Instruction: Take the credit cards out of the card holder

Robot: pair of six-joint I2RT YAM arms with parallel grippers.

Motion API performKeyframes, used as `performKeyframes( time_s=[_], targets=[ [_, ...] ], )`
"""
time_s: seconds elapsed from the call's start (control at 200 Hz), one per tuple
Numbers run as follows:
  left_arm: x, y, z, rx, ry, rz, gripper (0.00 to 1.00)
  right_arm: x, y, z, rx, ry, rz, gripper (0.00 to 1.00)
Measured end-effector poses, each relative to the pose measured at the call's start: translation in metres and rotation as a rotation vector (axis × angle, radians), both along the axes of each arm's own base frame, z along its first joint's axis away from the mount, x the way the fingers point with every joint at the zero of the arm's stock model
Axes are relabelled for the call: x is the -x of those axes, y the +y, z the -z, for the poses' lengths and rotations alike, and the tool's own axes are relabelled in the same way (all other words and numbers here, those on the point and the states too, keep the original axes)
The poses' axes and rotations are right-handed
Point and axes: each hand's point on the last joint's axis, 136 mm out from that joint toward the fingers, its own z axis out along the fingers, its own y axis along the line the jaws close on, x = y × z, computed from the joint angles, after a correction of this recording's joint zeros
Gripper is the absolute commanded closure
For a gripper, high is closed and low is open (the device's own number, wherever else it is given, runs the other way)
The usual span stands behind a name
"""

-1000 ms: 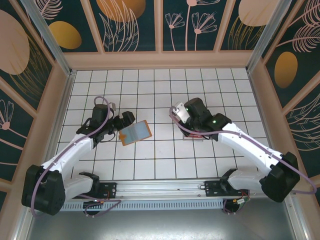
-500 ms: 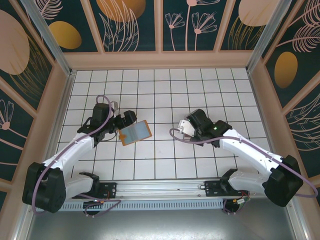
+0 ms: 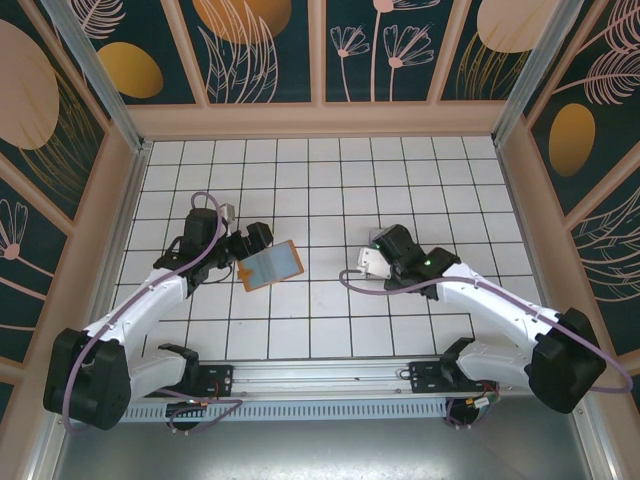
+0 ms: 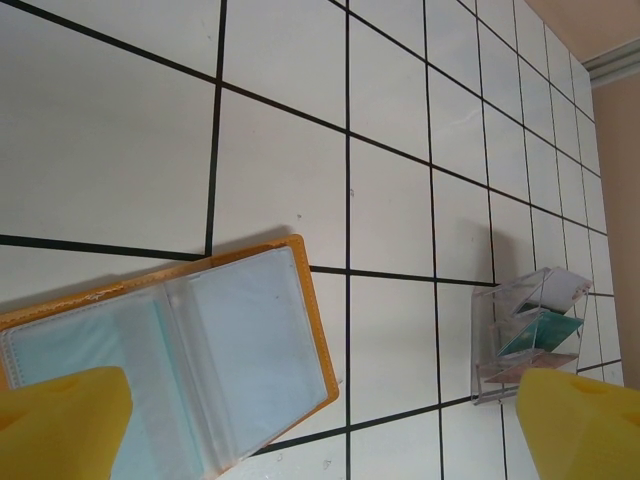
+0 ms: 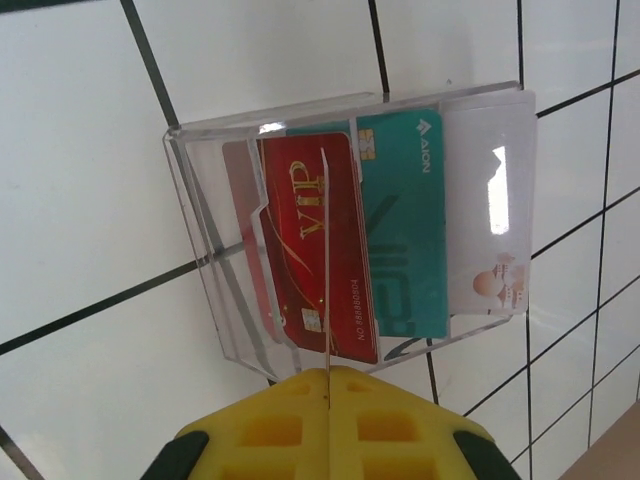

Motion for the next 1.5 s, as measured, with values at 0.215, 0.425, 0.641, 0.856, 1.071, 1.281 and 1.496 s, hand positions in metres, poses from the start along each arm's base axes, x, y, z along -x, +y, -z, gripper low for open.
performKeyframes(
  time_s=[0.215,0.425,0.641,0.856,1.071,1.281,1.496],
  targets=[
    [0.000,0.000,0.000,0.000,0.000,0.000,0.02,0.002,-0.002,0.013,0.019,0.008,-0.014,1.00],
    [0.000,0.000,0.000,0.000,0.000,0.000,0.01,-0.004,0.000,0.014,0.008,-0.022,-0.009,0.79],
    [0.000,0.000,0.000,0.000,0.000,0.000,0.01,-0.018,-0.008,0.017,0.022,-0.075,0.048,0.70],
    [0.000,0.000,0.000,0.000,0.000,0.000,0.02,-0.035,0.007,-0.006,-0.102,-0.112,0.141,0.71],
    [0.005,0.004,0.012,-0.006,0.031,-0.020,0.08,-0.061,0.068,-0.069,-0.508,-0.096,0.271,0.78],
    [0.015,0.010,0.033,-0.012,0.095,-0.054,0.15,-0.053,0.132,-0.063,-0.743,0.083,0.373,0.83],
    [0.016,0.013,0.042,-0.023,0.123,-0.077,0.30,-0.056,0.182,-0.037,-0.848,0.285,0.517,1.00]
  ],
)
